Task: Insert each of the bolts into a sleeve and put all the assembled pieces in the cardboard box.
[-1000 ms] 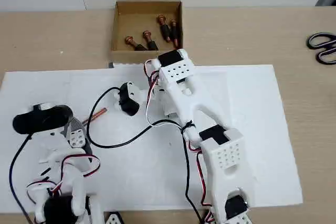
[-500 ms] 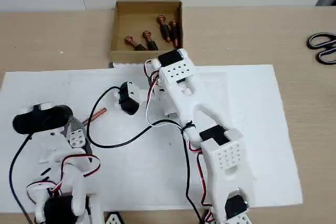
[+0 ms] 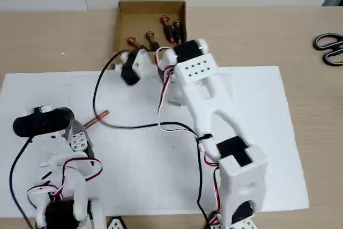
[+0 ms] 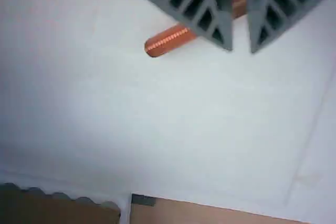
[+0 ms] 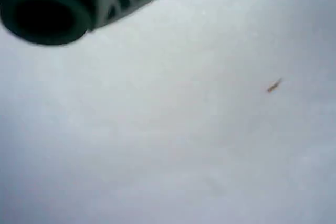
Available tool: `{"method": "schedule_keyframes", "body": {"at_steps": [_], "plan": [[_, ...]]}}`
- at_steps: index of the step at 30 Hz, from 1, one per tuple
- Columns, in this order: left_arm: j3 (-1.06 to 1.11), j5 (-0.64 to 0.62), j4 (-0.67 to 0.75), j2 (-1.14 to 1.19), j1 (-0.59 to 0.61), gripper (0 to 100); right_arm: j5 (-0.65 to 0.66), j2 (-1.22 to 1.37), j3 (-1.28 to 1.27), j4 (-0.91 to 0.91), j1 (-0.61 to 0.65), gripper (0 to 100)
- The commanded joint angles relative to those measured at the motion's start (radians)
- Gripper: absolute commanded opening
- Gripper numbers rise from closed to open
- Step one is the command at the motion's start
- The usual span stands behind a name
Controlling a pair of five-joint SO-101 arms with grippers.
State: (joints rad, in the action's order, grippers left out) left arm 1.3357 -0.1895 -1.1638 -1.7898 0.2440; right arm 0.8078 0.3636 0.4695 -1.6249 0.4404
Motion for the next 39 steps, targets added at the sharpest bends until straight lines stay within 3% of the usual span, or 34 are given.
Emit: {"method": "schedule_keyframes", "body": {"at_steps": [1,5,12,19,24,29,39], "plan": [[-0.035,-0.063,0.012,-0.009,0.000,1,-0.183,-0.087,0.008,-0.025,-0.064,1.3],[-0.035,-0.072,0.012,-0.009,0.002,1,-0.377,-0.104,0.003,-0.039,-0.160,1.3],[-0.044,-0.089,0.058,-0.005,-0.003,1,-0.603,-0.122,-0.008,-0.056,-0.288,1.3],[-0.154,-0.089,0.083,0.084,0.002,1,-0.580,-0.185,-0.129,-0.054,-0.394,1.3],[-0.363,-0.094,0.084,0.313,0.002,1,-0.580,-0.297,-0.256,-0.045,-0.412,1.3],[-0.604,-0.198,0.077,0.571,0.003,1,-0.580,-0.387,-0.417,0.016,-0.414,1.3],[-0.900,-0.313,-0.146,0.858,0.003,1,-0.554,-0.570,-0.715,0.128,-0.429,1.3]]}}
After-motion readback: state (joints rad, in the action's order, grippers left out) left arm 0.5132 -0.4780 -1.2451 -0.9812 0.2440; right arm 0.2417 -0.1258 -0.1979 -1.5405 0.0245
